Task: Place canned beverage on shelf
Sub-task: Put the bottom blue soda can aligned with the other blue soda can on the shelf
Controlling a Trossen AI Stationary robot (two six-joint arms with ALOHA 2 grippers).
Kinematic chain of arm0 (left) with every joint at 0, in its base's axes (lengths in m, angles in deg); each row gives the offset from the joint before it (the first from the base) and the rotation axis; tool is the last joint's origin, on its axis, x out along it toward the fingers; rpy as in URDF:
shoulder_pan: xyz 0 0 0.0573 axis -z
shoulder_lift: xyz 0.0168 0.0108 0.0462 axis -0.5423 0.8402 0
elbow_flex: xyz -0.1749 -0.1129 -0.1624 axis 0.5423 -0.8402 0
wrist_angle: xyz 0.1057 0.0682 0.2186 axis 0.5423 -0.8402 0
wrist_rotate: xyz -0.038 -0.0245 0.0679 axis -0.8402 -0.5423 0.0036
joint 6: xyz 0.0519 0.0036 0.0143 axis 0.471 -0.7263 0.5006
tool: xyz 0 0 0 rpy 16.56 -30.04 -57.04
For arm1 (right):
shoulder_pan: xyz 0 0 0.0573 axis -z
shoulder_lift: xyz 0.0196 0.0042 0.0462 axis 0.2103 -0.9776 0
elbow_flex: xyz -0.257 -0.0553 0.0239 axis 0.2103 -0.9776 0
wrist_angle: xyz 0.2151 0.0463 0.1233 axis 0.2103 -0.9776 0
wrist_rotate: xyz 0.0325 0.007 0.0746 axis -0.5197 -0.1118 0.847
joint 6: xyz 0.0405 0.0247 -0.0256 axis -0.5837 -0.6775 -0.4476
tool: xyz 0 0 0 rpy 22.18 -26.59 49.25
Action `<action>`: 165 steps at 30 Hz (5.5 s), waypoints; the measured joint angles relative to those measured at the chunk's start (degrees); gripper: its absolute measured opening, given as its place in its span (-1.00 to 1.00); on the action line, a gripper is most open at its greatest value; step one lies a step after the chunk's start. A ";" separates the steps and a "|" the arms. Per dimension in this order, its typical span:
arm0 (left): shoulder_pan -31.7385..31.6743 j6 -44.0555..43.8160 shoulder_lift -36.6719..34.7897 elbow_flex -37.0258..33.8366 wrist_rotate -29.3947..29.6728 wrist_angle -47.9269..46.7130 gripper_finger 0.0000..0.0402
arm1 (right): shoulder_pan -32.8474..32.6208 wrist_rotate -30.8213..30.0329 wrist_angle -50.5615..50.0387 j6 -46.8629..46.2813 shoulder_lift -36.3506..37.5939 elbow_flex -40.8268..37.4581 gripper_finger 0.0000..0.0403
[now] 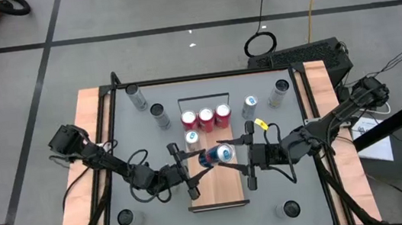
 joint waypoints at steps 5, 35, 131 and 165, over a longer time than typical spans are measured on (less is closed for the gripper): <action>0.22 -0.21 -1.08 0.00 2.89 -0.50 0.43 | 0.27 0.11 -3.31 -0.03 1.57 -0.02 -0.05; -6.27 -10.72 -31.84 -0.04 -3.80 -50.29 0.68 | 21.75 26.95 -29.23 -4.36 7.40 -0.91 -0.08; -16.50 -27.19 -38.14 -0.13 -15.71 -75.63 0.68 | 26.64 27.76 -16.35 -10.17 -7.10 -8.02 -0.06; -16.50 -27.28 -38.14 -0.15 -15.95 -78.48 0.68 | 26.69 27.05 -16.02 -9.10 -8.89 -8.02 0.02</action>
